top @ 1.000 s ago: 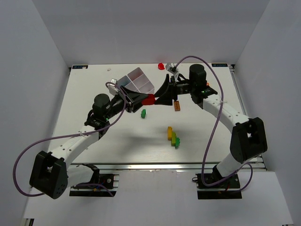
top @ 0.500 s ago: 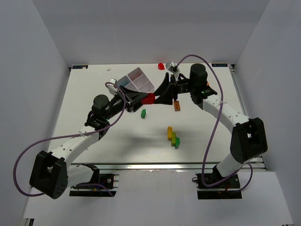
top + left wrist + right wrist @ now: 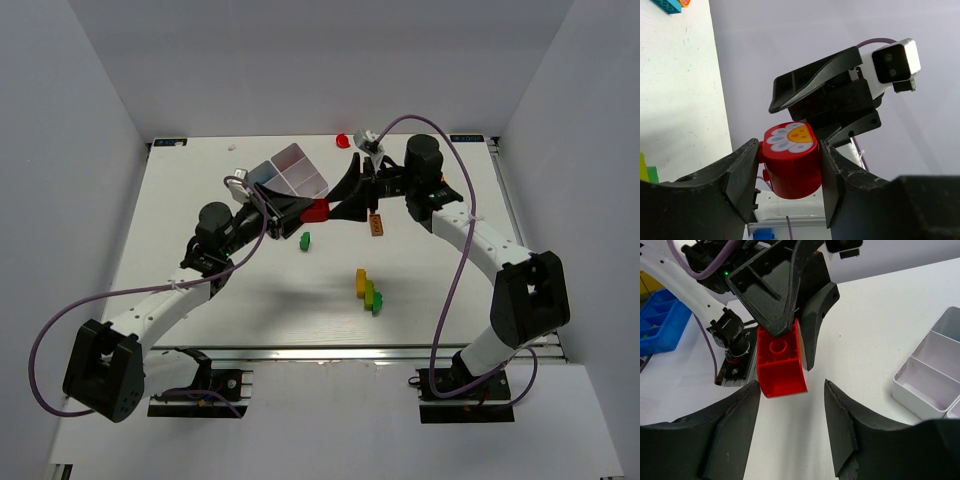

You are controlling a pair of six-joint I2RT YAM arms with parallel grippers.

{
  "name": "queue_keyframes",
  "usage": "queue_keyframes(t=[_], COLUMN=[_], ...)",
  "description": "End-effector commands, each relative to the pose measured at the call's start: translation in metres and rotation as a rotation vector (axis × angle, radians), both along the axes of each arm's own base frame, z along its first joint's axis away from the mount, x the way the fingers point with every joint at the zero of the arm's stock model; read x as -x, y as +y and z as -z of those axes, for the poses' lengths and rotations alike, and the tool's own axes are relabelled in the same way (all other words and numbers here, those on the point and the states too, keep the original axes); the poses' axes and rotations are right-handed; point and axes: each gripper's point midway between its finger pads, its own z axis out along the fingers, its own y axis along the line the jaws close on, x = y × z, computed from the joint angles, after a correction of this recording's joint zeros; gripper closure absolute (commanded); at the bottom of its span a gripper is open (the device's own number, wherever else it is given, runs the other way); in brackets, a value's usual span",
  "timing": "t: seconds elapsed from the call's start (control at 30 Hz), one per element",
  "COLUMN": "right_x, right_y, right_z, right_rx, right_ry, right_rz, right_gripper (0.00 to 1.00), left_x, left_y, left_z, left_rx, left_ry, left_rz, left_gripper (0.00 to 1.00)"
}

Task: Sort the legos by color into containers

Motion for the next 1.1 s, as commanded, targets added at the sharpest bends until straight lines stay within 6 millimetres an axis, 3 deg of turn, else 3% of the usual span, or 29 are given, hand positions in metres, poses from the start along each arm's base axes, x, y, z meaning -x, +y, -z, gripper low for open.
queue_keyframes(t=[0.0, 0.3, 0.5, 0.7, 0.87, 1.0, 1.07], right_x=[0.005, 0.006, 0.008, 0.007, 0.01, 0.011, 0.012], right_y=[-0.003, -0.002, -0.001, 0.0, 0.0, -0.001, -0.001], right_z=[-0.018, -0.018, -0.017, -0.02, -0.025, -0.029, -0.029], right_rx=[-0.037, -0.037, -0.035, -0.04, -0.05, -0.056, -0.055], right_ry=[-0.084, -0.075, -0.071, -0.077, -0.084, -0.093, -0.092], right_rz=[-0.002, -0.011, -0.022, -0.022, -0.035, -0.036, -0.039], right_gripper=[0.39, 0.38, 0.49, 0.7, 0.84, 0.85, 0.85], left_x=[0.002, 0.001, 0.001, 0.001, 0.001, -0.001, -0.001], left_y=[0.002, 0.002, 0.001, 0.001, 0.002, 0.003, 0.005], left_z=[-0.004, -0.005, -0.005, -0.004, -0.003, -0.002, -0.003], left_rx=[0.013, 0.024, 0.03, 0.028, 0.03, 0.02, 0.015], left_ry=[-0.023, -0.022, -0.021, -0.017, -0.014, -0.007, -0.005], left_rz=[0.0, 0.002, 0.002, 0.004, -0.005, -0.015, -0.024], left_gripper=[0.8, 0.8, 0.8, 0.79, 0.72, 0.46, 0.38])
